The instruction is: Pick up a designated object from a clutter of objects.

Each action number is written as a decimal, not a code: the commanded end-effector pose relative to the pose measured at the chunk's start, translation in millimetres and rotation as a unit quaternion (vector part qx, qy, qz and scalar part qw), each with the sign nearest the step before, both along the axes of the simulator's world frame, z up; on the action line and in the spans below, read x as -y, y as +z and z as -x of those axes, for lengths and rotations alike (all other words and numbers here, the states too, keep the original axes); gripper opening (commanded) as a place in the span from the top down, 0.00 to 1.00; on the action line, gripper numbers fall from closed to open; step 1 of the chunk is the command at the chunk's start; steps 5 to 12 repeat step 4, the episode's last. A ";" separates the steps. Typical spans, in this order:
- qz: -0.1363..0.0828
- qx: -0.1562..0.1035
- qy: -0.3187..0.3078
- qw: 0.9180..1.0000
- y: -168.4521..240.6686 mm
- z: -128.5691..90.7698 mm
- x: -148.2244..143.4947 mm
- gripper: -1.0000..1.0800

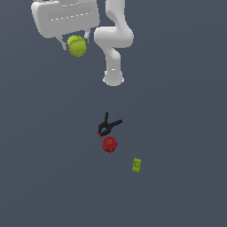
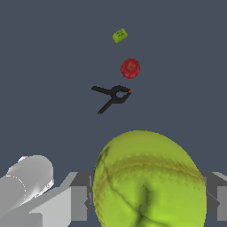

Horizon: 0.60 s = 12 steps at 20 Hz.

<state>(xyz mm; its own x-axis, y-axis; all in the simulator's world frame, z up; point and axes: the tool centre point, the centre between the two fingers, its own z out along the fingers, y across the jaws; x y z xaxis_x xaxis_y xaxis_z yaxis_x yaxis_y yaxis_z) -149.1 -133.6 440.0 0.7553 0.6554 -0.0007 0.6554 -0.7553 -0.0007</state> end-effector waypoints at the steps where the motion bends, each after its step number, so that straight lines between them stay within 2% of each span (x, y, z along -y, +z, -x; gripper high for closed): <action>1: 0.000 0.000 0.001 1.000 1.0 -0.6 0.1 1.00; 12: 0.000 0.001 0.001 1.000 -0.8 -1.1 -1.6 1.00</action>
